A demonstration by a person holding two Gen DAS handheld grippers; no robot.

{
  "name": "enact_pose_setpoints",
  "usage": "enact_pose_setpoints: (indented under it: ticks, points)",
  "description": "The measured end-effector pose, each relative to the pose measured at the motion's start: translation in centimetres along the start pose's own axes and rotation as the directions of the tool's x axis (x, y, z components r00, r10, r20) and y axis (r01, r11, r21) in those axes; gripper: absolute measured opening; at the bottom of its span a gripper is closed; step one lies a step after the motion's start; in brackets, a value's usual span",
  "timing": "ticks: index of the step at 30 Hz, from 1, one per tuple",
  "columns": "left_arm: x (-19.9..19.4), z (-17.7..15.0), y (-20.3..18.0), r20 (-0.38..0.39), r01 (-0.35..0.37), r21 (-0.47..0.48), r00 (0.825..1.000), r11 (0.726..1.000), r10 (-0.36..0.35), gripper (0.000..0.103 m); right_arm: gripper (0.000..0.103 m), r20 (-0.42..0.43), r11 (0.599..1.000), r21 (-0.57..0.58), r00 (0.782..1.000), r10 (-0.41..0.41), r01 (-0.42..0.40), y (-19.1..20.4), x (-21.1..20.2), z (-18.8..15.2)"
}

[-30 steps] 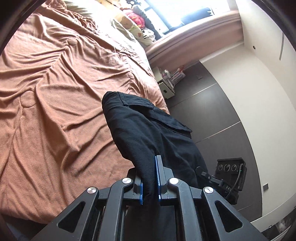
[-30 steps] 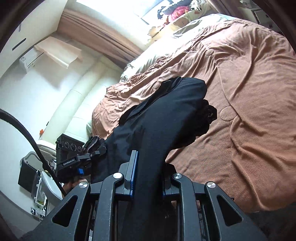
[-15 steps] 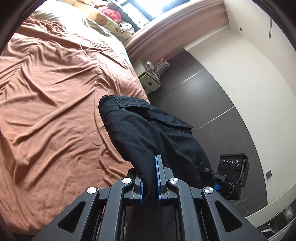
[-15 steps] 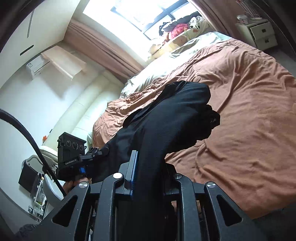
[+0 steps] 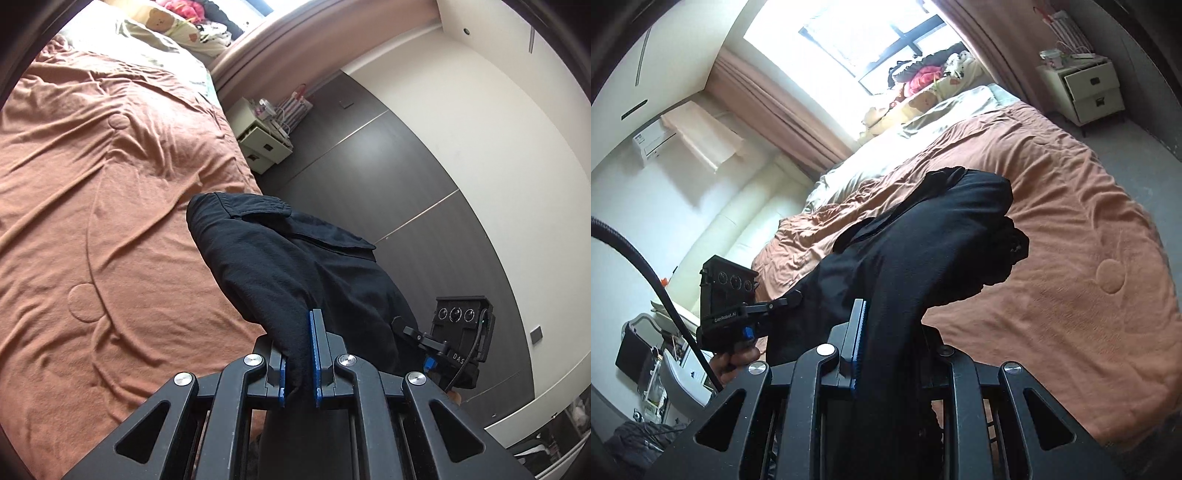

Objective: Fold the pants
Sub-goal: 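Lift the folded cargo pants with the left tool and carry them toward the bed edge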

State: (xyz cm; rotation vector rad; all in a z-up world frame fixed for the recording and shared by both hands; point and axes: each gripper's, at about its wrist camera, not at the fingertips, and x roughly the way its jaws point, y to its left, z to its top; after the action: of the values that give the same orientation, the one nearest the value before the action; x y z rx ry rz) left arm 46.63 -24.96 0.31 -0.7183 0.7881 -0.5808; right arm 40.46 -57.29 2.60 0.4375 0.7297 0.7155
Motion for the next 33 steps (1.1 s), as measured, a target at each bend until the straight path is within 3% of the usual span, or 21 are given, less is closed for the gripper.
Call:
enact_pose_setpoints:
  ticks: [16, 22, 28, 30, 31, 33]
  points:
    - [16.8, 1.8, 0.2, -0.08, 0.017, 0.025, 0.997, 1.0, -0.015, 0.011, 0.018, -0.034, 0.999, -0.015, 0.999, -0.038, 0.038, -9.8, -2.9, 3.7]
    - [20.3, 1.7, 0.7, -0.098, 0.044, 0.028, 0.994, 0.999, -0.041, 0.011, 0.018, -0.039, 0.998, -0.026, 0.998, -0.053, 0.052, -12.1, -3.7, 4.2]
    - [21.3, 0.3, 0.8, -0.059, 0.058, 0.047, 0.997, 0.997, -0.055, 0.011, 0.019, -0.053, 0.997, -0.045, 0.996, -0.069, 0.067, -13.4, -3.2, 5.0]
    - [22.6, -1.0, 1.5, -0.105, 0.022, 0.037, 0.994, 0.999, -0.018, 0.015, 0.025, -0.065, 0.991, -0.013, 0.989, -0.133, 0.133, -14.7, -2.6, 4.4]
    - [23.7, -1.8, 2.1, -0.166, -0.002, 0.022, 0.986, 1.0, 0.006, 0.018, 0.034, -0.094, 0.98, 0.03, 0.977, -0.193, 0.197, -16.0, -2.2, 3.9]
    - [25.7, -3.6, 3.9, -0.28, -0.058, -0.023, 0.959, 0.998, 0.049, 0.021, 0.041, -0.186, 0.929, 0.151, 0.933, -0.309, 0.337, -19.0, -1.8, 2.4]
